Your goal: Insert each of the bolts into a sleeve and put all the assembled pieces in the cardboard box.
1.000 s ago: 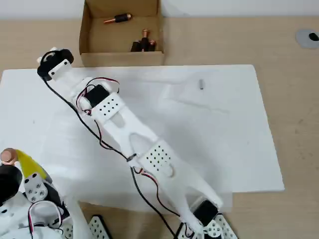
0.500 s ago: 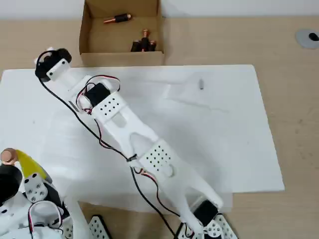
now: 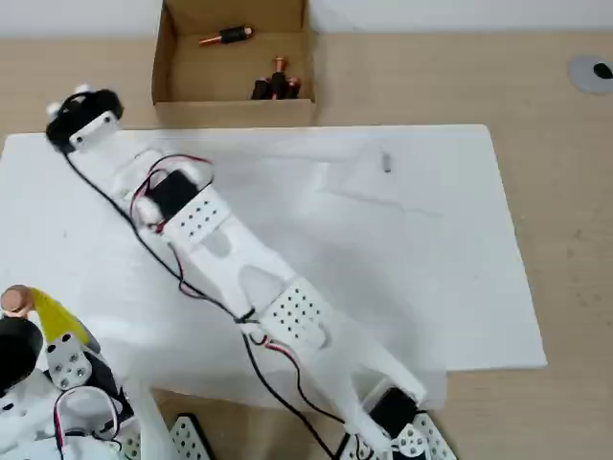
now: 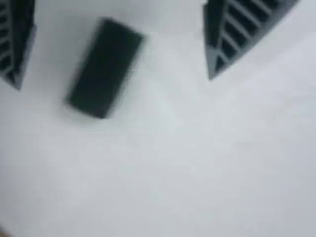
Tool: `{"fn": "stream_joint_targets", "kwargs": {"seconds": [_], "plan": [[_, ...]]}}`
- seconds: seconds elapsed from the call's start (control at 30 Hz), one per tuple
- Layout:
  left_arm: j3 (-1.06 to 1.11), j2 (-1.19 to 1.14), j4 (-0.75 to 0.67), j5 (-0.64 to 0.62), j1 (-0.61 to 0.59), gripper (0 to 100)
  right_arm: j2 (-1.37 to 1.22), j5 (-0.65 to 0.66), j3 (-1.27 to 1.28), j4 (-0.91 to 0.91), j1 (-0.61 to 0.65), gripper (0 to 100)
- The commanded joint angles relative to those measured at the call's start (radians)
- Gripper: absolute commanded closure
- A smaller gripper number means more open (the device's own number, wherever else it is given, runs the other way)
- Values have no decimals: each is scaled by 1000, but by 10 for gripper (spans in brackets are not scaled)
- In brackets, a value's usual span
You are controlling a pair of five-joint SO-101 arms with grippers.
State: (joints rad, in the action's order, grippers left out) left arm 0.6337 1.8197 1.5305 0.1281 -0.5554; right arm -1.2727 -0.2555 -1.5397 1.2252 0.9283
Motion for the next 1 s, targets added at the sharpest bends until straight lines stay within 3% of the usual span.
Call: {"fn": "stream_joint_targets", "kwargs": {"seconds": [0.0,0.2,0.47,0.97], "plan": [[-29,2,-6,0,-14,992,28,-74,33,-28,8,734],[-28,2,-6,0,-14,992,59,-193,42,86,8,734],[-29,2,-8,0,-14,991,125,-213,44,253,13,735],[-29,2,0,21,-14,992,131,-32,87,118,13,736]]}}
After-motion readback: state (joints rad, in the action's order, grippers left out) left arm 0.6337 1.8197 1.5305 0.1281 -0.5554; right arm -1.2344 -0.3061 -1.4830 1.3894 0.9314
